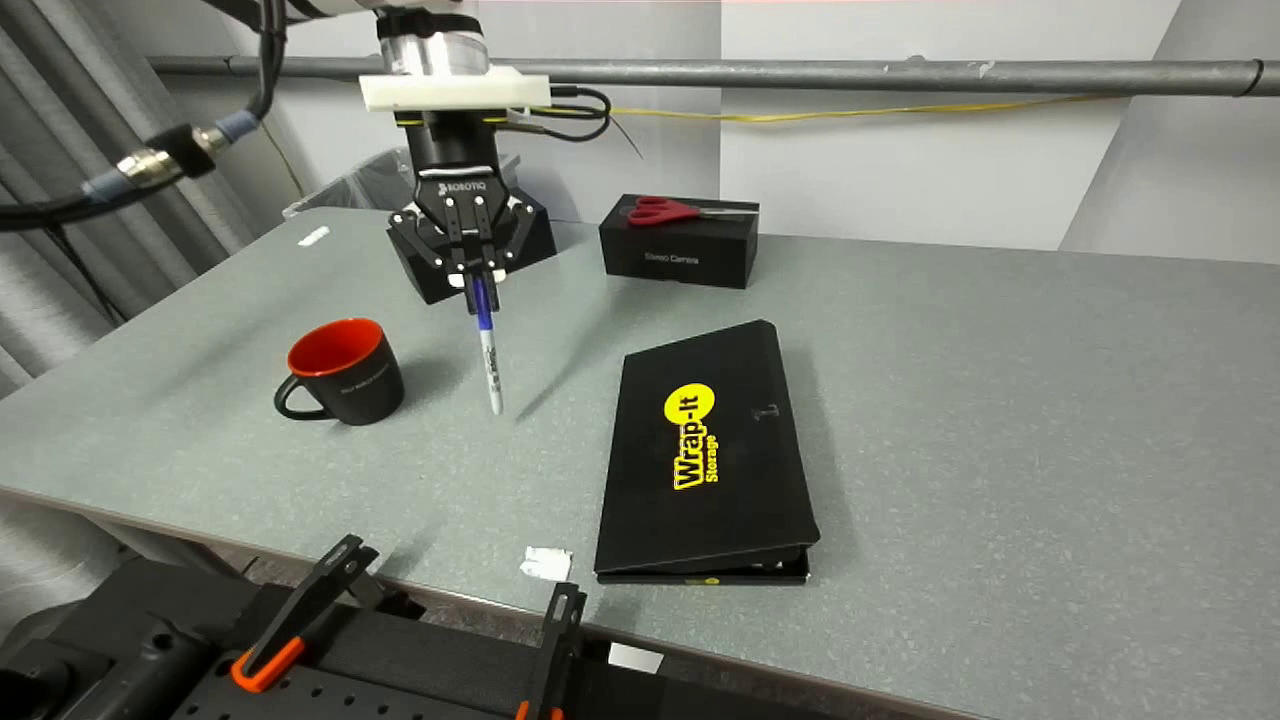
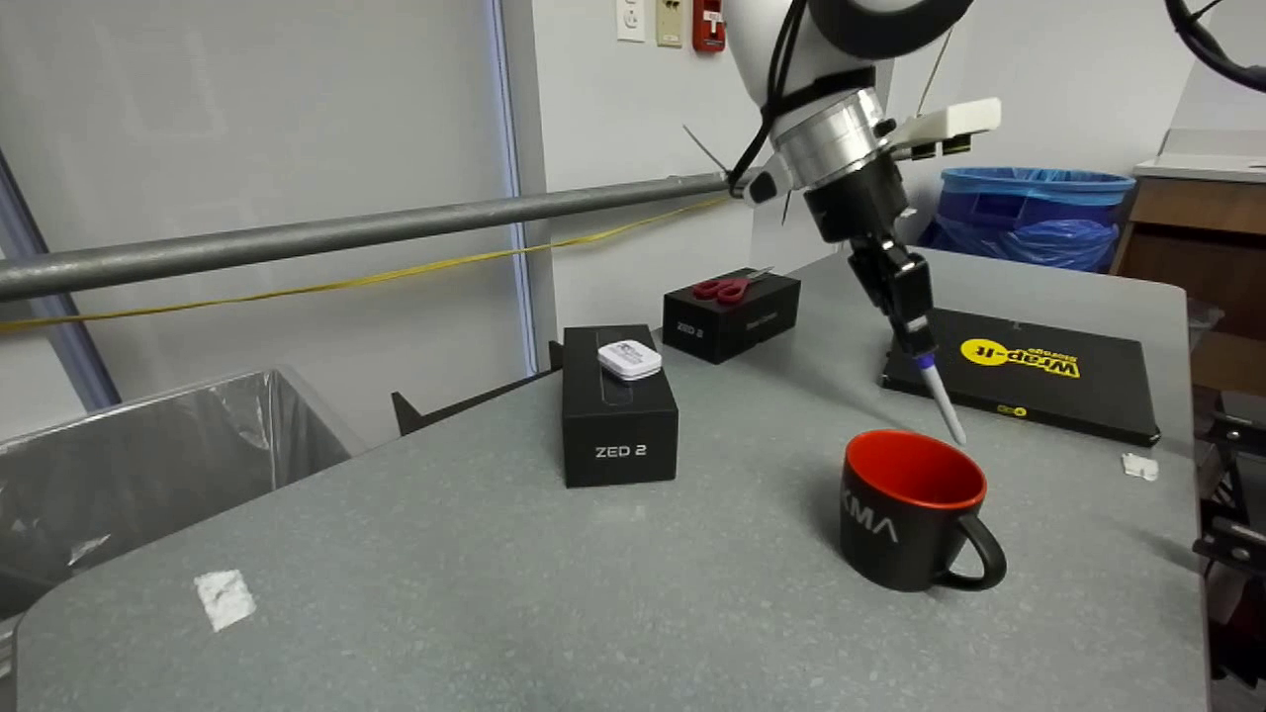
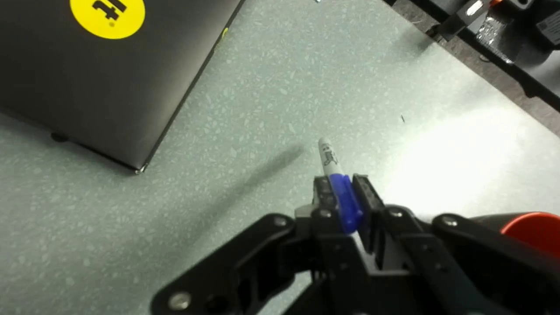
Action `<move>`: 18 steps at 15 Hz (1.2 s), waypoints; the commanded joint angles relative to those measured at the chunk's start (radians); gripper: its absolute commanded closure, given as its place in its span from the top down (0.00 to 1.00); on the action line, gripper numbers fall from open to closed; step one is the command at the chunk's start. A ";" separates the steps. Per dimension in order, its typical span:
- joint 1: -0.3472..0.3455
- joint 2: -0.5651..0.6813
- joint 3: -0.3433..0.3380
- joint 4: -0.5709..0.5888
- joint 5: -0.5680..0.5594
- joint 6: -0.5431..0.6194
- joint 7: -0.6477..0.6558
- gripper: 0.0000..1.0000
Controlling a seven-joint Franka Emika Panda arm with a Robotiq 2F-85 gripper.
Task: Take the blue pen out of the red and black mug
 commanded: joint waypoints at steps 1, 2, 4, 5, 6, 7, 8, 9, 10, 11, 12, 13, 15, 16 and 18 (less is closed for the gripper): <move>0.015 0.094 -0.005 0.093 -0.048 0.001 0.107 0.03; 0.015 0.109 -0.006 0.106 -0.051 0.008 0.124 0.03; 0.020 0.127 -0.007 0.125 -0.058 0.025 0.161 0.03; 0.023 0.134 -0.008 0.134 -0.061 0.029 0.177 0.03; 0.028 0.142 -0.010 0.143 -0.066 0.036 0.194 0.03; 0.033 0.149 -0.012 0.151 -0.077 0.045 0.211 0.03; 0.037 0.156 -0.013 0.160 -0.082 0.048 0.225 0.03; 0.042 0.161 -0.011 0.164 -0.090 0.055 0.237 0.36; 0.046 0.163 -0.010 0.166 -0.096 0.062 0.247 0.37; 0.050 0.165 -0.011 0.167 -0.101 0.073 0.258 0.43; 0.053 0.166 -0.010 0.166 -0.102 0.085 0.263 0.52; 0.056 0.166 -0.009 0.164 -0.102 0.096 0.267 0.59; 0.061 0.164 -0.008 0.162 -0.100 0.110 0.271 0.75; 0.062 0.160 -0.007 0.160 -0.098 0.114 0.272 0.82; 0.065 0.156 -0.006 0.160 -0.096 0.122 0.273 0.99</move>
